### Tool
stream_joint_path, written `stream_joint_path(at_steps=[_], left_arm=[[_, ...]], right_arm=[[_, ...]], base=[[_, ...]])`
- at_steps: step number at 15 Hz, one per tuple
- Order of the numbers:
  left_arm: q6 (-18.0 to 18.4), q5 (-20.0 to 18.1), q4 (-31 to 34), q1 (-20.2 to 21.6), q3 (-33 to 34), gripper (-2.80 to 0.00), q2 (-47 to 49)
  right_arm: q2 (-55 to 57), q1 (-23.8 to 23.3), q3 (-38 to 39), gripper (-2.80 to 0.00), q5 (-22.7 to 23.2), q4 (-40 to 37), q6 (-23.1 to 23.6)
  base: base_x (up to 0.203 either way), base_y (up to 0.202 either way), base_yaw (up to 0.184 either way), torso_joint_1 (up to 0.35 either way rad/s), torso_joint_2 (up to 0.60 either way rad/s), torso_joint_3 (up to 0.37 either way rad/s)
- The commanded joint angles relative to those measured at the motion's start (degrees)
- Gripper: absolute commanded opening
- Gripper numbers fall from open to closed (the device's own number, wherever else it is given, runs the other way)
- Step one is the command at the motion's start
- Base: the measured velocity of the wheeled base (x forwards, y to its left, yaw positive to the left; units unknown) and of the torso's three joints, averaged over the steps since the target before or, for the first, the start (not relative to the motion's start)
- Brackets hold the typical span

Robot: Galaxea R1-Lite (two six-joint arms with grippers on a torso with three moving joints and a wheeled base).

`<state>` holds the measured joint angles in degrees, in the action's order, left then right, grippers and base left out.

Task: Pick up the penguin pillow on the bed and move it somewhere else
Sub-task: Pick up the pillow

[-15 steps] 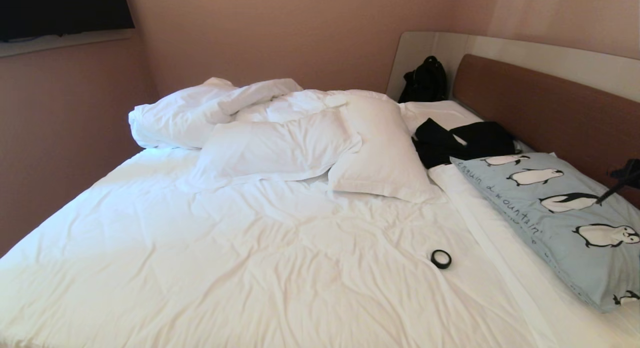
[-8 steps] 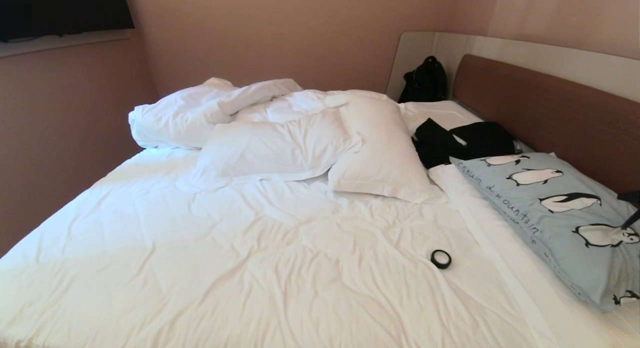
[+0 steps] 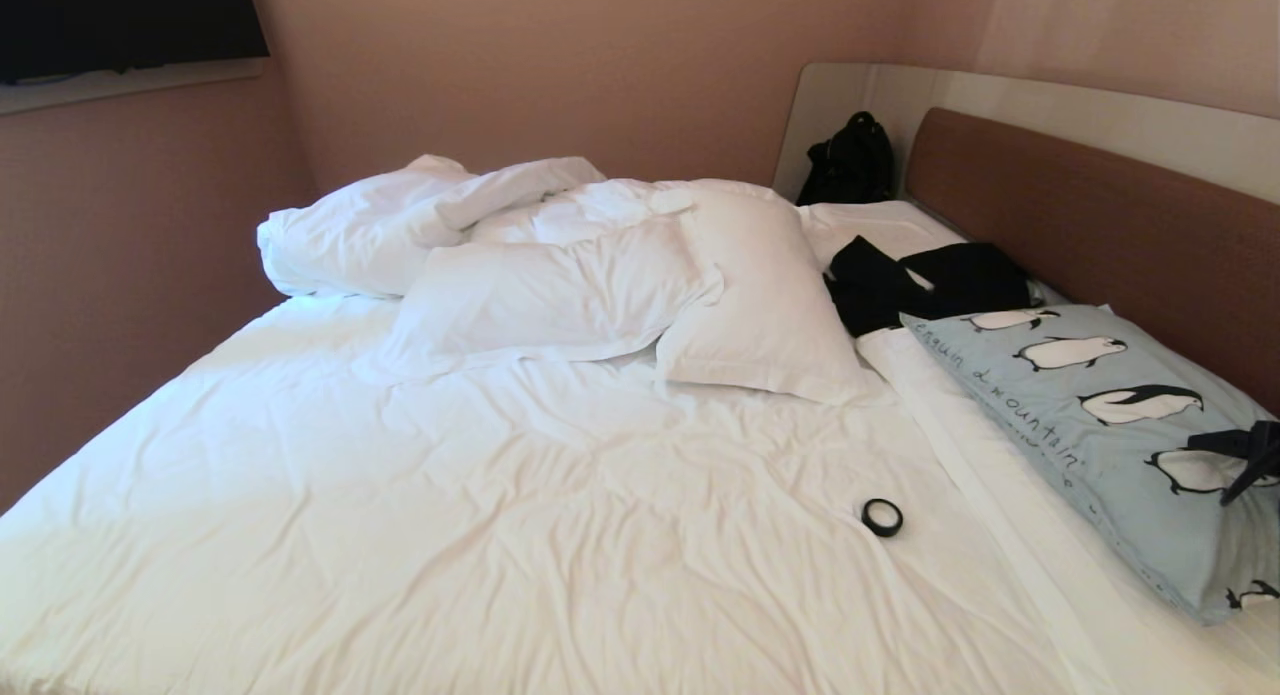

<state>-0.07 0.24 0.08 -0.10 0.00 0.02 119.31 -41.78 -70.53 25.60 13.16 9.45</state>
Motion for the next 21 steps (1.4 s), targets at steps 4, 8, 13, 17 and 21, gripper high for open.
stream_joint_path(at_steps=[4,8,13,17,21], left_arm=[[0.0,0.0,0.0,0.0,0.1,-2.80,0.0],[0.0,0.0,0.0,0.0,0.1,-2.80,0.0],[0.0,0.0,0.0,0.0,0.1,-2.80,0.0],[0.0,0.0,0.0,0.0,0.1,-2.80,0.0],[0.0,0.0,0.0,0.0,0.1,-2.80,0.0]], right_arm=[[8.7,1.3,-0.3,0.00,-0.3,0.3,0.6],[13.6,2.5,-0.2,0.00,-0.5,1.4,0.8],[15.7,2.9,0.7,0.00,-0.5,3.5,0.6],[15.9,2.9,3.1,-2.80,-0.2,8.0,0.0],[17.0,3.6,4.5,-2.80,-0.2,11.4,-1.4]], base=[[0.000,0.000,0.000,0.000,0.00,0.000],[0.000,0.000,0.000,0.000,0.00,0.000],[0.000,0.000,0.000,0.000,0.00,0.000],[0.000,0.000,0.000,0.000,0.00,0.000],[0.000,0.000,0.000,0.000,0.00,0.000]])
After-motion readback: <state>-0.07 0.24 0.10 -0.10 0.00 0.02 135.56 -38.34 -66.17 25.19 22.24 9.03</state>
